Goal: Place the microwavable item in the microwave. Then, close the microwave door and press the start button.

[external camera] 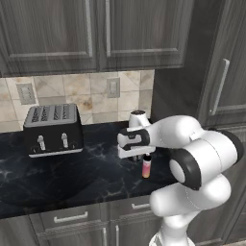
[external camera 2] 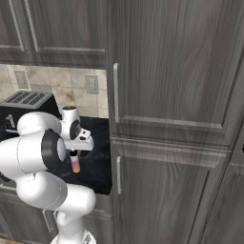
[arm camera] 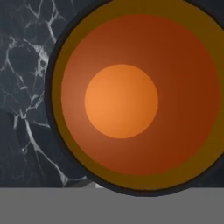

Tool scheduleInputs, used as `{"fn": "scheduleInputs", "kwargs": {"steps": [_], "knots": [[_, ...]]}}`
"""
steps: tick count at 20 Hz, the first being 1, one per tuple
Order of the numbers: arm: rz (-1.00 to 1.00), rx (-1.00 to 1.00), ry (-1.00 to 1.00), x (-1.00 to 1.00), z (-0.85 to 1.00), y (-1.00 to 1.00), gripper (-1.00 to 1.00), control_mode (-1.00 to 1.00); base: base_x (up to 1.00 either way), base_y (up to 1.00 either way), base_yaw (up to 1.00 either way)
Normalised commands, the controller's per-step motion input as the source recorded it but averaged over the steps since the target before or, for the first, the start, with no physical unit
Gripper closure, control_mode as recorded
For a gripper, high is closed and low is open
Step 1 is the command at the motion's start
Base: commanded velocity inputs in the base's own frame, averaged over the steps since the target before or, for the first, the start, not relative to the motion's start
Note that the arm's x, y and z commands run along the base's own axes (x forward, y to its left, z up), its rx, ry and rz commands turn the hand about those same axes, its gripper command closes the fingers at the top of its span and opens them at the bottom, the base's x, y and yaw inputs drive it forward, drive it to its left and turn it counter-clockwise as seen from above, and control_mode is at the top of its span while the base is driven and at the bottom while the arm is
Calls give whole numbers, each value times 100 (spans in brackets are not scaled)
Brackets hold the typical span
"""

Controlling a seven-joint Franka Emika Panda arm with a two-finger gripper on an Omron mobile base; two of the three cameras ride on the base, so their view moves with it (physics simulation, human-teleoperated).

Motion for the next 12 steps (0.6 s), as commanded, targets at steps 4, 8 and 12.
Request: {"fn": "scheduleInputs", "kwargs": {"steps": [4,8,12], "knots": [[2,0,-4,-13,16,0,100,-100,0,0,0],[0,0,-4,-23,67,-1,100,-100,0,0,0],[0,0,0,-11,94,-1,100,-100,0,0,0]]}}
